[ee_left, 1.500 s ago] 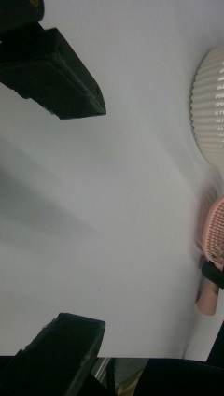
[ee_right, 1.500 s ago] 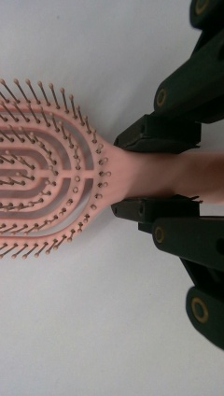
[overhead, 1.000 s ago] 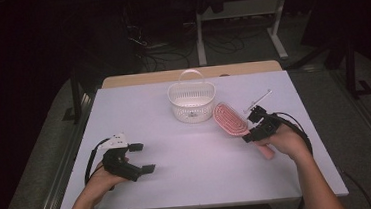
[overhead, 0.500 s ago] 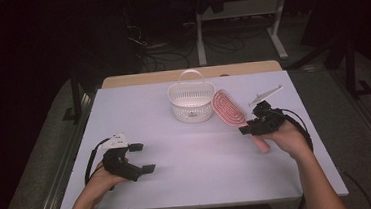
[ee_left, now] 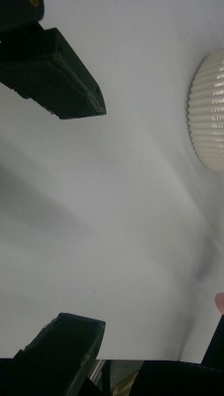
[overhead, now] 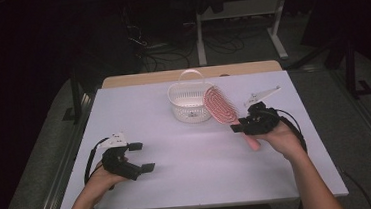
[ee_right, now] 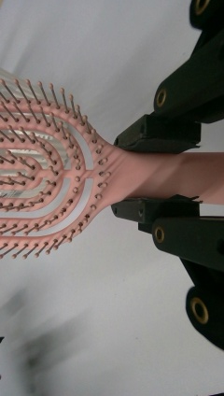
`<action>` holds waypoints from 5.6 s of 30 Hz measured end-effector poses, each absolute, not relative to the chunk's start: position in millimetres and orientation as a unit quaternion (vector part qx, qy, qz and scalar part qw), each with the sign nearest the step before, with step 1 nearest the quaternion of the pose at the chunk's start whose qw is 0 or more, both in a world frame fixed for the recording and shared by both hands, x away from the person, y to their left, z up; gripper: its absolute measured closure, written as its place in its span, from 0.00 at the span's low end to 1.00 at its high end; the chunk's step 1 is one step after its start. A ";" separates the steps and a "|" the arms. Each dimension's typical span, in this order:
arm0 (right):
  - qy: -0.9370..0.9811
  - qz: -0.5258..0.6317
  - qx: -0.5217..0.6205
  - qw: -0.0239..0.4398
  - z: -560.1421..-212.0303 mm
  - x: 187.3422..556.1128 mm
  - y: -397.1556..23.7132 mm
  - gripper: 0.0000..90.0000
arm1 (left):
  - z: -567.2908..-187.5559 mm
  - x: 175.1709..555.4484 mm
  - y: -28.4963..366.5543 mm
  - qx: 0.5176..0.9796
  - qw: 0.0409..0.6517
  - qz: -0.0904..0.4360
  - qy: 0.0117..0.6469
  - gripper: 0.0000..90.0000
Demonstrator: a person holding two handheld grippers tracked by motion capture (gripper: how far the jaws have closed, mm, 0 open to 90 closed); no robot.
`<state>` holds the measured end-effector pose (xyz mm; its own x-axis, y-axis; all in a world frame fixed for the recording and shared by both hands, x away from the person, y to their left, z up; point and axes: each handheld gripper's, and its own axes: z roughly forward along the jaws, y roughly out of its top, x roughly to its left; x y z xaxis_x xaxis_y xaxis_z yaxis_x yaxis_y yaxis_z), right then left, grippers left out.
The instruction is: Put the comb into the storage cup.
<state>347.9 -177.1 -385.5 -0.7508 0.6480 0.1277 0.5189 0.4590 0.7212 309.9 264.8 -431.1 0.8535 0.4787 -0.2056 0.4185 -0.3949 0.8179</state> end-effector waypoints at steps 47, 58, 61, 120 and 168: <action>0.831 0.456 0.301 0.107 -380.0 338.3 -153.5 0.76 | -375.9 356.1 216.8 0.813 0.536 0.024 0.225 0.01; 0.826 0.460 0.306 0.114 -379.8 338.3 -153.4 0.76 | -373.7 362.4 208.7 0.807 0.545 0.027 0.224 0.01; 0.823 0.463 0.308 0.116 -380.8 338.7 -151.5 0.76 | -374.5 361.5 205.9 0.811 0.542 0.025 0.221 0.01; 0.842 0.475 0.244 0.078 -410.9 326.4 -73.2 0.76 | -373.8 345.8 182.2 0.796 0.551 0.043 0.247 0.01; 0.846 0.466 0.232 0.118 -413.4 320.9 -59.3 0.76 | -373.6 349.2 182.1 0.765 0.559 0.037 0.318 0.51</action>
